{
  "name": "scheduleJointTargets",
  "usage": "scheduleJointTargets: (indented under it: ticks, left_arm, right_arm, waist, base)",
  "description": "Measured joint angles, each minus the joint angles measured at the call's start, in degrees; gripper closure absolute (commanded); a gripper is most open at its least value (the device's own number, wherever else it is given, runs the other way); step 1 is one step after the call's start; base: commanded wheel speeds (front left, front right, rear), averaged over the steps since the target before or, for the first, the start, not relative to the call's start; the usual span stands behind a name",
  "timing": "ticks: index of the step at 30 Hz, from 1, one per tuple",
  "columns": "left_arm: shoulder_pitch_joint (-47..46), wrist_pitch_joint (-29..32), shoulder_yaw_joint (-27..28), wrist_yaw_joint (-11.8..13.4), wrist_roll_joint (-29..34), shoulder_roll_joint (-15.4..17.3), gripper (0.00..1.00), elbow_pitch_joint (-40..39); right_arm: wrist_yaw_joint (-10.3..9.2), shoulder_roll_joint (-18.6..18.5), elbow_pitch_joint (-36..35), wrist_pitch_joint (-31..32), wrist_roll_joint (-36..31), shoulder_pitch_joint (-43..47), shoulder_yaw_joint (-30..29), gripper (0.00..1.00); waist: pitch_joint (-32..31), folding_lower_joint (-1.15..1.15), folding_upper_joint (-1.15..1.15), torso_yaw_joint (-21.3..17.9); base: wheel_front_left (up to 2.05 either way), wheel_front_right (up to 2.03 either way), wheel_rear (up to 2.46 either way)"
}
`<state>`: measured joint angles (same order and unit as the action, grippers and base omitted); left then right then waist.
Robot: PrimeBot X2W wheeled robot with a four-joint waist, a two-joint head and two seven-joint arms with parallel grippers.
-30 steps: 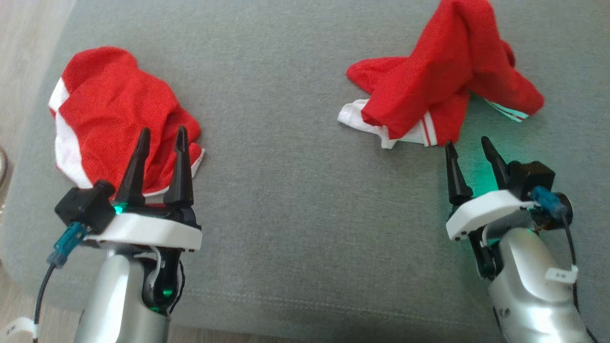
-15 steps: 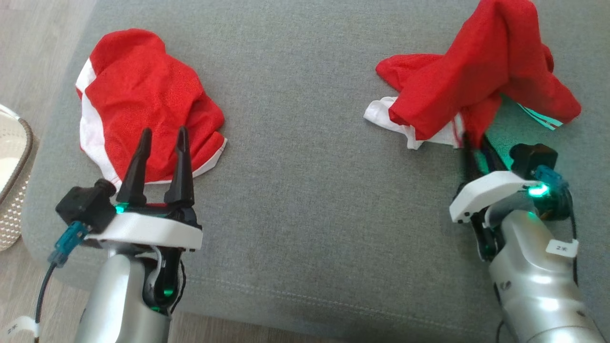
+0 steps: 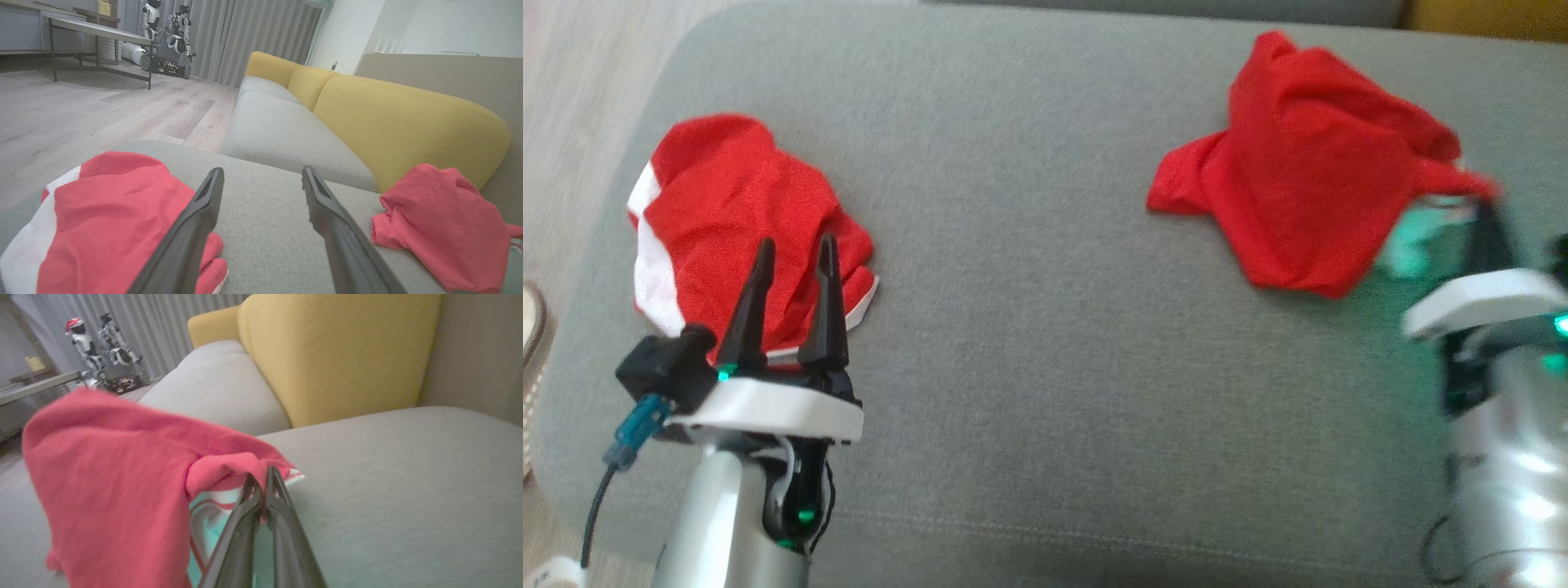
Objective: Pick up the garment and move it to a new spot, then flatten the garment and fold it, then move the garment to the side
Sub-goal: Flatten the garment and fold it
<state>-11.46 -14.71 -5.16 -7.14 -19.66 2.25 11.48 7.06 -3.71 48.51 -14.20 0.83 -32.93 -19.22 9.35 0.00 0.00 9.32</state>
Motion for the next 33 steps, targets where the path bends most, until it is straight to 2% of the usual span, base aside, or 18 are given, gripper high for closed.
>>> scheduleJointTargets:
  ticks: [3, 9, 13, 16, 20, 24, 25, 29, 33]
  left_arm:
    - [1.12, 0.00, -0.20, 0.00, 0.00, 0.00, 0.00, 0.10]
    - [3.22, 0.00, -1.48, 0.00, -0.20, 0.01, 0.00, 0.42]
    - [3.26, 0.00, -1.96, 0.00, -0.67, 0.02, 0.00, 0.43]
    - [3.39, 0.00, -2.70, 0.00, -0.69, 0.03, 0.00, 0.43]
    - [4.32, 0.00, -3.76, 0.00, -1.85, 0.04, 0.00, 0.41]
    - [4.14, 0.00, -5.04, 0.00, -2.80, 0.10, 0.00, 0.41]
    - [3.98, 0.00, -5.50, 0.00, -3.23, 0.07, 0.00, 0.56]
    - [2.97, 0.00, -5.79, 0.00, -3.30, 0.08, 0.00, 1.01]
    - [1.40, 0.00, -6.36, 0.00, -3.69, 0.08, 0.00, 1.52]
  right_arm:
    - [0.00, -2.16, -3.71, 0.16, -1.90, -0.91, -4.86, 1.00]
    - [0.00, -6.27, -14.50, 4.79, -7.75, -7.97, -12.41, 1.00]
    - [0.00, -7.94, -20.70, 7.38, -11.77, -13.11, -14.60, 1.00]
    - [0.00, -7.59, -25.06, 8.03, -14.16, -16.51, -13.48, 1.00]
    - [0.00, -5.79, -29.19, 8.45, -16.10, -18.19, -5.64, 1.00]
    - [0.00, -2.65, -29.50, 9.76, -15.95, -16.97, 2.35, 1.00]
    - [0.00, -1.76, -28.55, 9.78, -15.71, -15.23, 6.83, 1.00]
    - [0.00, -0.55, -21.57, 9.99, -13.80, -10.13, 17.24, 1.00]
    - [0.00, -0.29, -12.03, 8.78, -7.71, -6.82, 29.07, 1.00]
  waist:
    - [-1.78, 0.00, 0.00, -1.11]
    - [-4.60, 0.00, 0.00, -2.69]
    - [-5.52, 0.00, 0.00, -2.56]
    - [-5.92, 0.00, 0.00, -1.95]
    - [-5.61, 0.00, 0.00, -0.71]
    - [-4.32, 0.00, 0.00, 1.03]
    - [-3.49, 0.00, 0.00, 2.04]
    - [-1.70, 0.00, 0.00, 4.02]
    - [-0.41, 0.00, 0.00, 6.15]
  base:
    - [0.00, 0.00, 0.00]
    - [0.00, 0.00, 0.00]
    - [0.00, 0.00, 0.00]
    - [0.00, 0.00, 0.00]
    - [0.00, 0.00, 0.00]
    - [0.00, 0.00, 0.00]
    - [0.00, 0.00, 0.00]
    - [0.00, 0.00, 0.00]
    - [0.00, 0.00, 0.00]
